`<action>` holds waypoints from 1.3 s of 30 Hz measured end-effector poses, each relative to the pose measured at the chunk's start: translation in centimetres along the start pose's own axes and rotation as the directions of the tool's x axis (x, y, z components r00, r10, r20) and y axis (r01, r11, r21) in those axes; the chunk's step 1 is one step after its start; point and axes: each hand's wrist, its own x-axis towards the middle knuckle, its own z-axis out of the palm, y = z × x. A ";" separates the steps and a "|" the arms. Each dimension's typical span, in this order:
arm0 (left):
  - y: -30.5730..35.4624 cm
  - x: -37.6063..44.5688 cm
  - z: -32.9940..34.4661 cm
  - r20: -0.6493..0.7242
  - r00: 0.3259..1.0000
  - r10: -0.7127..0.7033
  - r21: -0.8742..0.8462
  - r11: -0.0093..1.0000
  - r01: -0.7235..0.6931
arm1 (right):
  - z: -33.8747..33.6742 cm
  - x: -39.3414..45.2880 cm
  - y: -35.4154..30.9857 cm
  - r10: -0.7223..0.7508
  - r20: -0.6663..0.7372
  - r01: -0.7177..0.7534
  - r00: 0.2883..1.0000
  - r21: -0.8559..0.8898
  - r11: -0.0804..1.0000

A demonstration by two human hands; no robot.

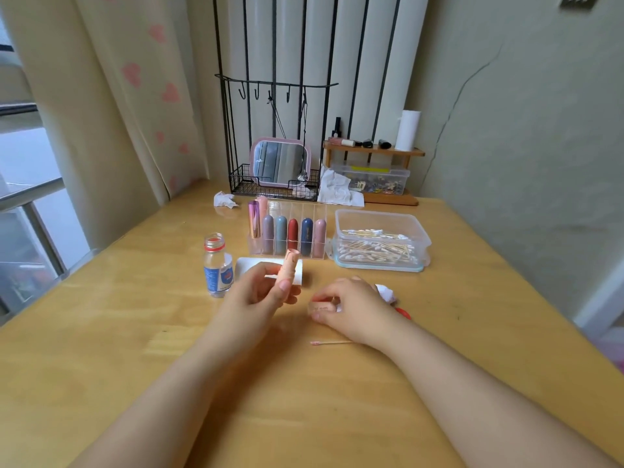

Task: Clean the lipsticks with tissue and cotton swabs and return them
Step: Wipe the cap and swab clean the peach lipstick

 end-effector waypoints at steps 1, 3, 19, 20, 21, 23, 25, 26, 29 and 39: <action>0.0 0.0 -0.2 0.003 1.000 -0.016 -0.042 0.999 0.017 | 0.0 0.0 -0.2 -0.009 -0.001 0.009 1.000 -0.034 0.999; 0.2 0.1 -0.5 0.004 0.999 -0.053 -0.124 0.991 0.053 | 0.1 0.1 -0.2 0.001 0.006 0.000 1.000 -0.071 0.997; 2.3 -1.6 1.5 0.139 0.972 -0.189 -0.622 0.747 0.234 | 0.6 -4.7 -2.4 -0.090 -0.052 0.093 0.995 0.826 0.555; 2.4 -1.9 1.8 0.160 0.970 -0.181 -0.649 0.721 0.242 | 0.9 -4.8 -2.6 -0.100 -0.047 0.087 0.994 0.888 0.452; 2.4 -2.1 2.0 0.181 0.968 -0.174 -0.666 0.703 0.251 | 1.1 -5.0 -2.7 -0.100 -0.037 0.068 0.994 0.940 0.335; 2.5 -2.2 2.3 0.215 0.965 -0.150 -0.685 0.681 0.259 | 1.2 -5.3 -2.9 -0.087 -0.018 0.030 0.996 0.991 0.132; 2.5 -2.3 2.1 0.255 0.961 -0.105 -0.682 0.685 0.256 | 1.0 -5.5 -2.8 -0.069 -0.003 0.004 0.998 1.000 0.012; 2.5 -2.3 2.0 0.266 0.960 -0.086 -0.681 0.688 0.250 | 0.7 -5.6 -2.7 -0.067 -0.002 0.001 0.998 1.000 -0.013; 2.5 -2.0 1.4 0.283 0.959 -0.027 -0.671 0.708 0.218 | 0.3 -5.7 -2.5 -0.070 0.002 -0.003 0.998 1.000 -0.018; 3.2 -2.2 1.0 0.224 0.974 0.039 -0.559 0.824 0.096 | 0.8 -6.0 -2.3 -0.066 -0.024 0.038 0.998 0.975 0.220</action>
